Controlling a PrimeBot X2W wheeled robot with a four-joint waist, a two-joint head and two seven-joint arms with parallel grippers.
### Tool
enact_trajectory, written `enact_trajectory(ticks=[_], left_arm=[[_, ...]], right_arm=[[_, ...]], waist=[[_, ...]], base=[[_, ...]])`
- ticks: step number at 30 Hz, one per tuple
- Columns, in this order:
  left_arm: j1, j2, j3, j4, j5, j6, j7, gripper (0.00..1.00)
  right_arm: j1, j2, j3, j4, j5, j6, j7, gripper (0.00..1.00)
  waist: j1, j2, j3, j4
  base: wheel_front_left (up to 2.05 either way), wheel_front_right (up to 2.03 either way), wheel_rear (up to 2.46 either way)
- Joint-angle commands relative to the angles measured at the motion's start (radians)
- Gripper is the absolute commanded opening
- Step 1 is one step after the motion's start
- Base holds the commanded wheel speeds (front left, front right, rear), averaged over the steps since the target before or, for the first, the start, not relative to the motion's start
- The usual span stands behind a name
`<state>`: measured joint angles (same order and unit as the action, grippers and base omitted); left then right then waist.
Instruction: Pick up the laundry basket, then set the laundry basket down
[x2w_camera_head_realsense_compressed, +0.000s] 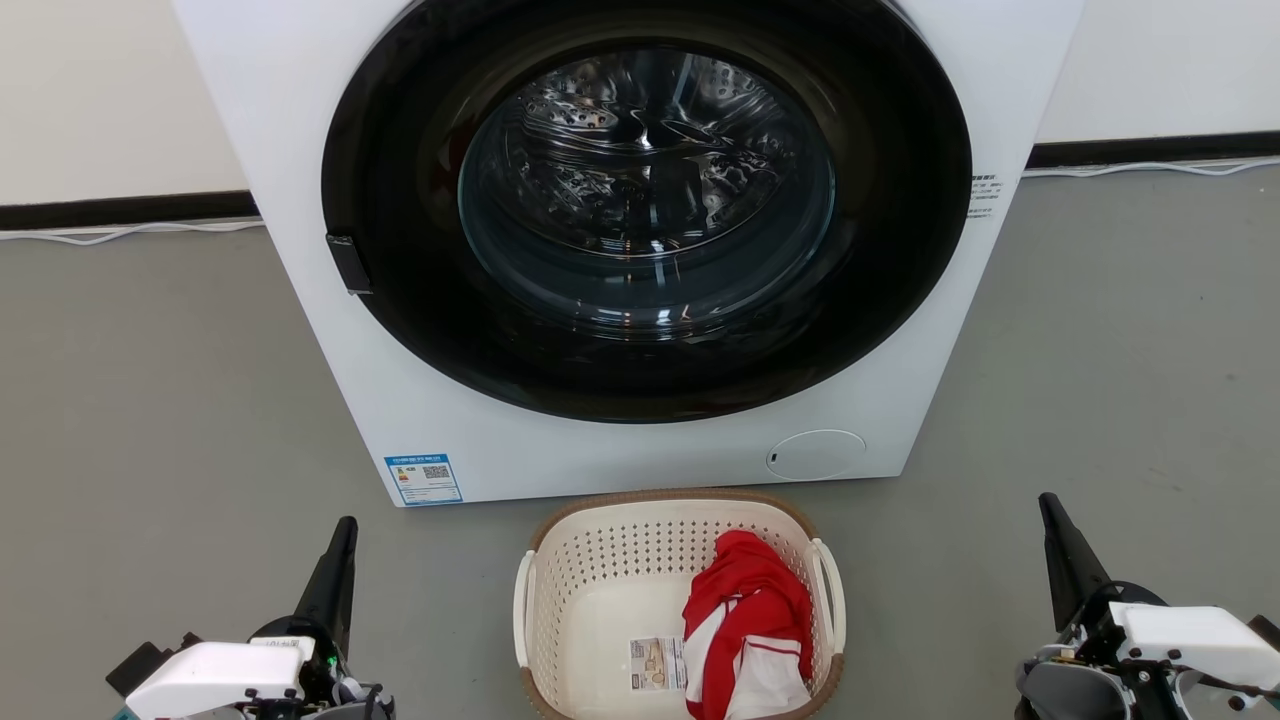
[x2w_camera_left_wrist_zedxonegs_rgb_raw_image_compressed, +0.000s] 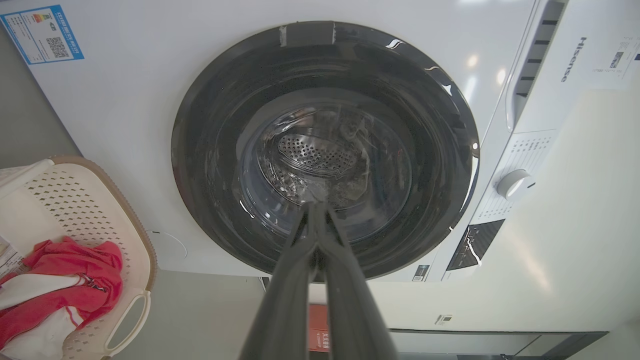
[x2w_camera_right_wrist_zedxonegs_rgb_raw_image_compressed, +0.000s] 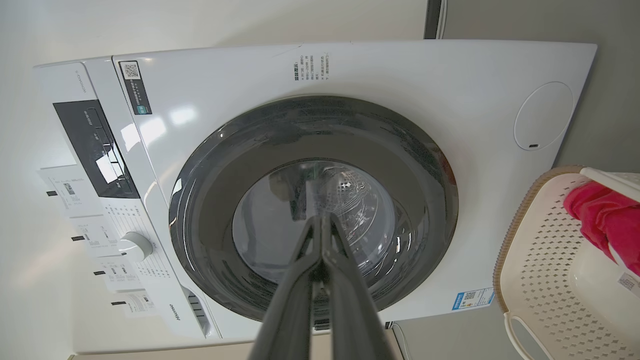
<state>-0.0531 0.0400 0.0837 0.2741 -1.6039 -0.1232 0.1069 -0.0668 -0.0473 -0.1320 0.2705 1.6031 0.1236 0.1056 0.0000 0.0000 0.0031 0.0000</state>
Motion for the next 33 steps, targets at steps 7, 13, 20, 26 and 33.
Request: enact_trajectory(ticks=[7, 13, 20, 26, 33], left_arm=[[-0.055, 0.010, 0.030, -0.029, -0.005, -0.007, 0.006, 0.00], [-0.055, 0.010, 0.030, -0.029, -0.005, -0.007, 0.006, 0.00], [-0.055, 0.010, 0.030, -0.029, -0.005, -0.007, 0.006, 0.00], [-0.055, 0.010, 0.030, -0.029, -0.005, -0.007, 0.006, 0.00], [-0.055, 0.010, 0.030, -0.029, -0.005, -0.007, 0.006, 0.00]], right_arm=[[-0.041, -0.003, 0.019, -0.026, 0.006, 0.007, 0.007, 0.00], [-0.041, -0.003, 0.019, -0.026, 0.006, 0.007, 0.007, 0.00], [-0.041, -0.003, 0.019, -0.026, 0.006, 0.007, 0.007, 0.00], [-0.041, -0.003, 0.019, -0.026, 0.006, 0.007, 0.007, 0.00], [-0.041, -0.003, 0.019, -0.026, 0.006, 0.007, 0.007, 0.00]], waist=[[0.0000, 0.0000, 0.000, 0.000], [0.0000, 0.0000, 0.000, 0.000], [0.0000, 0.0000, 0.000, 0.000], [0.0000, 0.0000, 0.000, 0.000], [0.0000, 0.0000, 0.000, 0.000]], base=[[0.00, 0.00, 0.00], [0.00, 0.00, 0.00], [0.00, 0.00, 0.00], [0.00, 0.00, 0.00], [0.00, 0.00, 0.00]])
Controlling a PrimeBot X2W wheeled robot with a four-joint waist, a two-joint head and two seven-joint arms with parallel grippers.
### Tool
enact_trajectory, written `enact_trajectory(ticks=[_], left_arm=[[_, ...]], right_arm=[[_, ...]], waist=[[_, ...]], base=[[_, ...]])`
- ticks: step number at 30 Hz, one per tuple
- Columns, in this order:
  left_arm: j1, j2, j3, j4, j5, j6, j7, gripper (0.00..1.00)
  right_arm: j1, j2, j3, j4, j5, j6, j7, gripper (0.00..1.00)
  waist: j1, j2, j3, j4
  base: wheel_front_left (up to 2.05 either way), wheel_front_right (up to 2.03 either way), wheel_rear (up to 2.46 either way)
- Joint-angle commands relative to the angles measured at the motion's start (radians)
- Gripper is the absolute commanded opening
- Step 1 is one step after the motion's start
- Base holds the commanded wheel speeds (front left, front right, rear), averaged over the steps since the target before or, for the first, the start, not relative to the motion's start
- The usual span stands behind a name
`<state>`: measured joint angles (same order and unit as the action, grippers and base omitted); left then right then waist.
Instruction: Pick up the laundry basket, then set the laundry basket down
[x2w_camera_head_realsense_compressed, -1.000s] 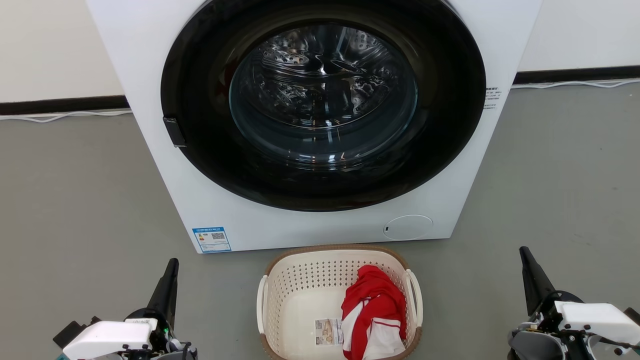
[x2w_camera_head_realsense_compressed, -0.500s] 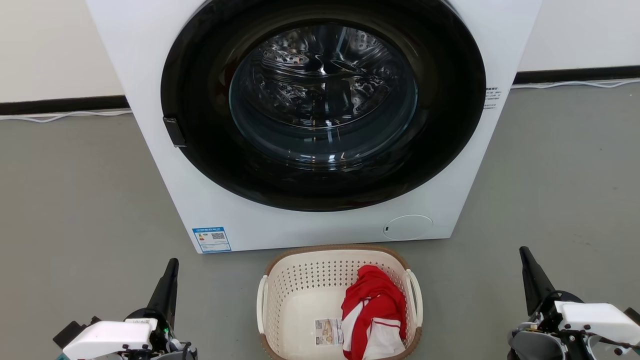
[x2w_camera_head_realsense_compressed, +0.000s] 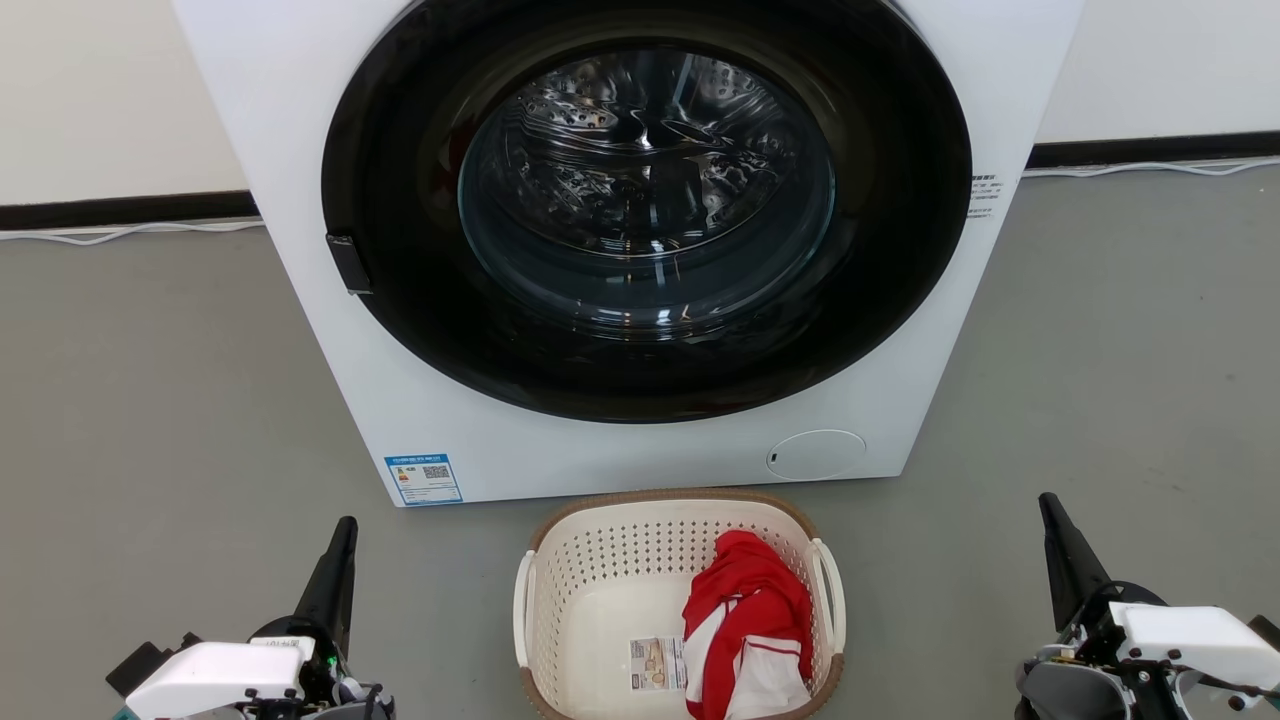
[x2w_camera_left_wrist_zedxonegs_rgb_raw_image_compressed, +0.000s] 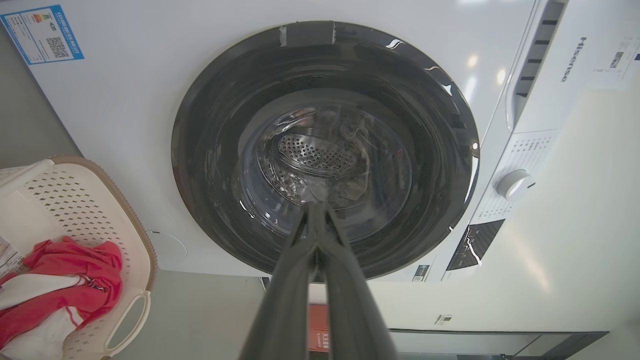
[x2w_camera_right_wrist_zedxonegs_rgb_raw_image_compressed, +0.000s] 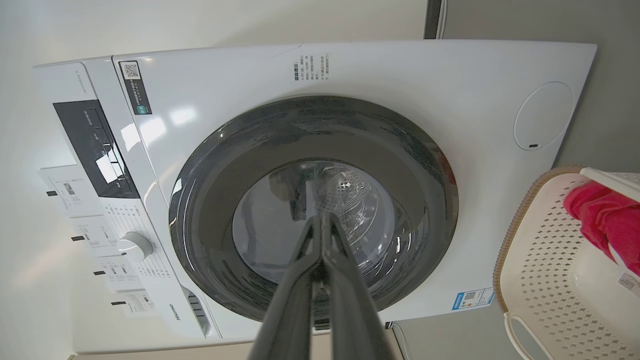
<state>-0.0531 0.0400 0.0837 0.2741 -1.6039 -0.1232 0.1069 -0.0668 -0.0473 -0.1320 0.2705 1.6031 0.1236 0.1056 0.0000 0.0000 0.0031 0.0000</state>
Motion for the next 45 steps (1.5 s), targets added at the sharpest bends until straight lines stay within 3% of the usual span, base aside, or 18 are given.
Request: enact_trajectory(ticks=[1, 25, 26, 35, 45], left_arm=[[-0.055, 0.010, 0.030, -0.029, -0.005, -0.007, 0.006, 0.00], [-0.055, 0.010, 0.030, -0.029, -0.005, -0.007, 0.006, 0.00], [0.000, 0.000, 0.000, 0.000, 0.000, 0.000, 0.000, 1.00], [0.018, -0.003, -0.013, 0.015, 0.003, 0.000, -0.022, 1.00], [0.026, -0.002, -0.026, 0.011, 0.029, -0.001, -0.052, 1.00]], right_arm=[[-0.041, -0.003, 0.019, -0.026, 0.006, 0.007, 0.007, 0.00], [-0.041, -0.003, 0.019, -0.026, 0.006, 0.007, 0.007, 0.00], [0.000, 0.000, 0.000, 0.000, 0.000, 0.000, 0.000, 1.00], [0.020, 0.002, 0.016, 0.001, -0.004, 0.000, -0.021, 1.00], [0.029, 0.001, 0.028, -0.011, -0.064, 0.000, -0.051, 1.00]], waist=[[0.0000, 0.0000, 0.000, 0.000], [0.0000, 0.0000, 0.000, 0.000], [0.0000, 0.0000, 0.000, 0.000], [0.0022, 0.0000, -0.002, 0.001], [0.0000, 0.0000, 0.000, 0.004]], base=[[0.00, 0.00, 0.00], [0.00, 0.00, 0.00], [0.00, 0.00, 0.00], [0.00, 0.00, 0.00], [0.00, 0.00, 0.00]])
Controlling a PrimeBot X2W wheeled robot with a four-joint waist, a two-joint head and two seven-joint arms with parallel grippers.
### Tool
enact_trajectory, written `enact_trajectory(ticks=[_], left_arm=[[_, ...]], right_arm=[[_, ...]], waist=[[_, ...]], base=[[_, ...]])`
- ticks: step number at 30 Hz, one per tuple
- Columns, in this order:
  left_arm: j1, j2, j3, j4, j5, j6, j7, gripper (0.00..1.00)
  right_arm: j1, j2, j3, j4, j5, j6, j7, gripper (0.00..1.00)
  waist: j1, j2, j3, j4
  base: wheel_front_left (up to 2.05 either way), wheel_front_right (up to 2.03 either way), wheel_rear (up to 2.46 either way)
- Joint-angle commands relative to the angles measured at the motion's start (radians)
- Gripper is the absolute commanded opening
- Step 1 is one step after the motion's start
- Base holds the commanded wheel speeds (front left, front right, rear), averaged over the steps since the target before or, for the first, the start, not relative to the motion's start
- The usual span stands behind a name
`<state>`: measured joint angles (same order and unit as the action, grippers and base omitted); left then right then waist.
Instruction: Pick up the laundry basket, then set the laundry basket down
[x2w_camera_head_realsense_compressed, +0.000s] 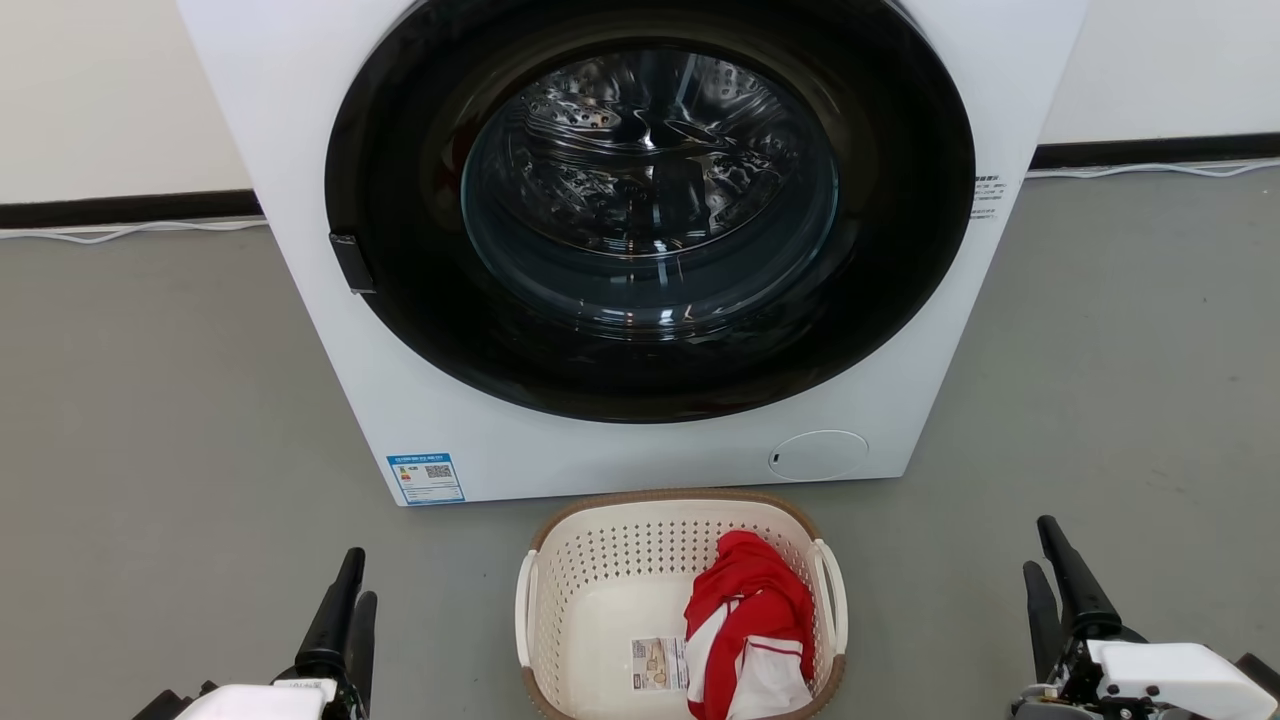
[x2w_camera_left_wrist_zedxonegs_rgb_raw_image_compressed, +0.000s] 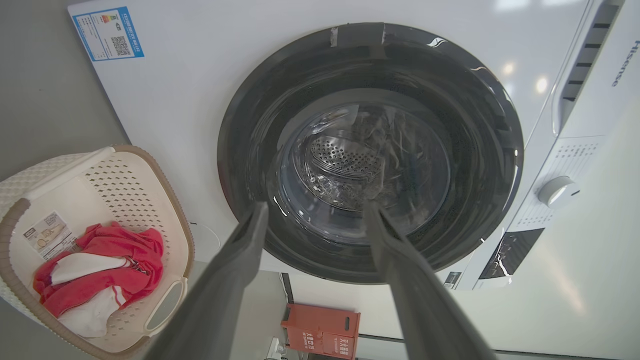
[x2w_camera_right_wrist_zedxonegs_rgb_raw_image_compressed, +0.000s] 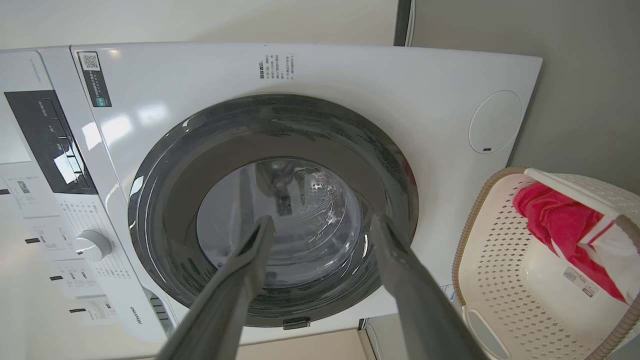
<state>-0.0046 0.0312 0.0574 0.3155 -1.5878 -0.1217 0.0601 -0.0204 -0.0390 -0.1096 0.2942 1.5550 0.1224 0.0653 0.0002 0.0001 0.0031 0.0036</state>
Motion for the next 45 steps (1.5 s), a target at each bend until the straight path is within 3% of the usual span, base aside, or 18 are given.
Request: enact_trajectory(ticks=[1, 19, 45], left_arm=[[-0.022, 0.007, 0.000, -0.030, 0.018, -0.002, -0.008, 1.00], [-0.019, 0.009, 0.007, -0.019, 0.264, 0.004, -0.061, 1.00], [-0.013, 0.012, 0.010, -0.018, 0.637, 0.005, -0.134, 1.00]], right_arm=[[-0.017, -0.008, 0.007, -0.036, -0.031, 0.002, -0.013, 1.00], [-0.007, -0.018, 0.035, -0.060, -0.371, 0.003, -0.066, 1.00], [-0.010, -0.053, 0.099, -0.070, -0.734, 0.004, -0.139, 1.00]], waist=[[-0.0002, -0.0001, 0.000, 0.001], [-0.0002, -0.0001, -0.002, 0.007], [-0.0002, -0.0001, -0.002, 0.012]], base=[[0.00, 0.00, 0.00], [0.00, 0.00, 0.00], [0.00, 0.00, 0.00]])
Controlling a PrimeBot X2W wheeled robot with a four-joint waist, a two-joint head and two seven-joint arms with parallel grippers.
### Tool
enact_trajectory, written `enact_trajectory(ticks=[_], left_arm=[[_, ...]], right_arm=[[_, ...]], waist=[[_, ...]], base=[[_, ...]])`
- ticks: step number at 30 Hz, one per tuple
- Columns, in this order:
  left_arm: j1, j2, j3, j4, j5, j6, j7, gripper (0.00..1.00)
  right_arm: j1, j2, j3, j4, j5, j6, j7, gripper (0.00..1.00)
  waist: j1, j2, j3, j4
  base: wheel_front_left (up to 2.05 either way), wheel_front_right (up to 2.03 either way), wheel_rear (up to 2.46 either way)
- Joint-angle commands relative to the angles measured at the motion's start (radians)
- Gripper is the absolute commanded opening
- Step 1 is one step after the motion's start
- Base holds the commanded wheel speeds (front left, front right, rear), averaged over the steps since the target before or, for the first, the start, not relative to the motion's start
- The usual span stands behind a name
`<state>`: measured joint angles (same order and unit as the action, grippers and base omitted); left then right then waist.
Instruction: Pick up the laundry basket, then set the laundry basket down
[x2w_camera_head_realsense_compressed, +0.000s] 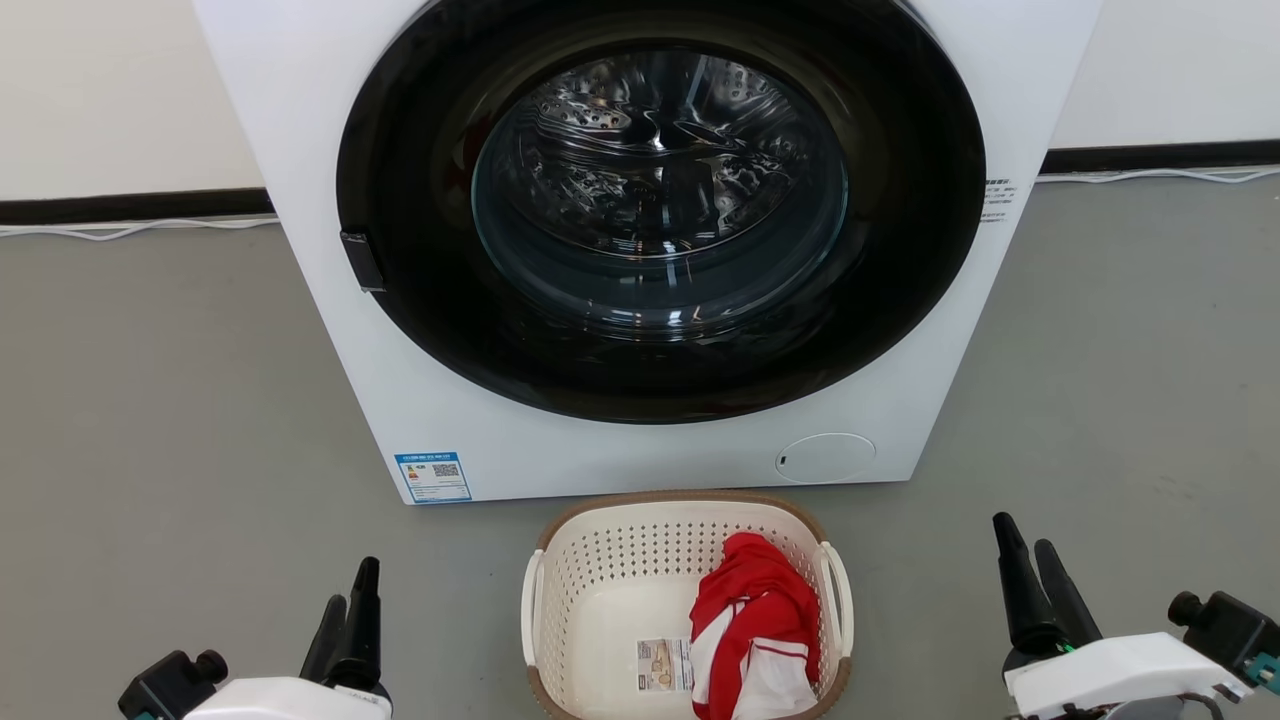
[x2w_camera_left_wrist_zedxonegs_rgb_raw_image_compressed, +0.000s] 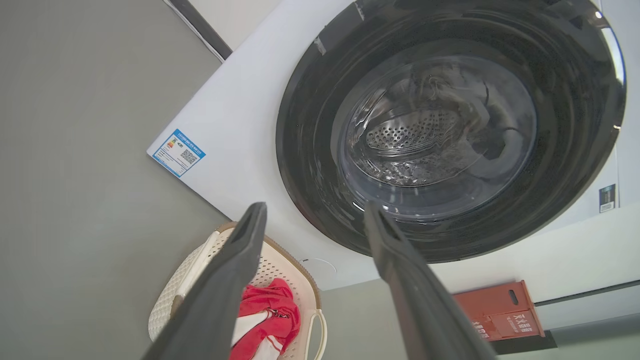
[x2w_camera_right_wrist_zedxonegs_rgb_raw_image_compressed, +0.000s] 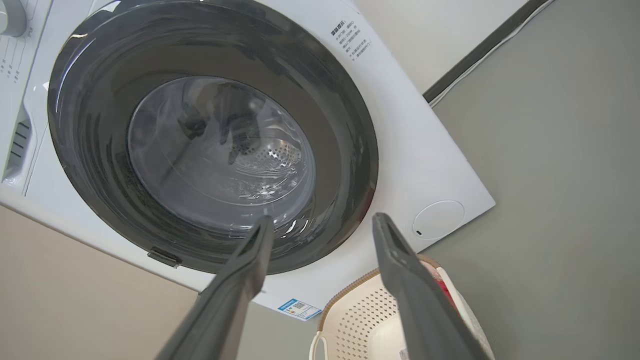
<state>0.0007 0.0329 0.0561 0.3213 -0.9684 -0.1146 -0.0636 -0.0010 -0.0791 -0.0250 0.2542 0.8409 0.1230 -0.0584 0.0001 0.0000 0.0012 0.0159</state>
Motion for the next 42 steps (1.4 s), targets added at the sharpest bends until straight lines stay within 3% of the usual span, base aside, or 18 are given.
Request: enact_trajectory(ticks=[1, 42], left_arm=[[-0.018, 0.010, 0.012, -0.024, 0.031, -0.003, -0.014, 1.00], [0.005, 0.015, 0.022, -0.030, 0.579, -0.014, -0.134, 1.00]], right_arm=[[-0.030, -0.014, 0.017, -0.028, -0.033, 0.004, -0.019, 1.00], [-0.007, -0.033, 0.017, 0.045, -0.537, 0.006, -0.139, 1.00]], waist=[[-0.0001, 0.0000, 0.000, 0.000], [-0.0001, 0.0000, 0.001, 0.003]], base=[[0.00, 0.00, 0.00], [0.00, 0.00, 0.00]])
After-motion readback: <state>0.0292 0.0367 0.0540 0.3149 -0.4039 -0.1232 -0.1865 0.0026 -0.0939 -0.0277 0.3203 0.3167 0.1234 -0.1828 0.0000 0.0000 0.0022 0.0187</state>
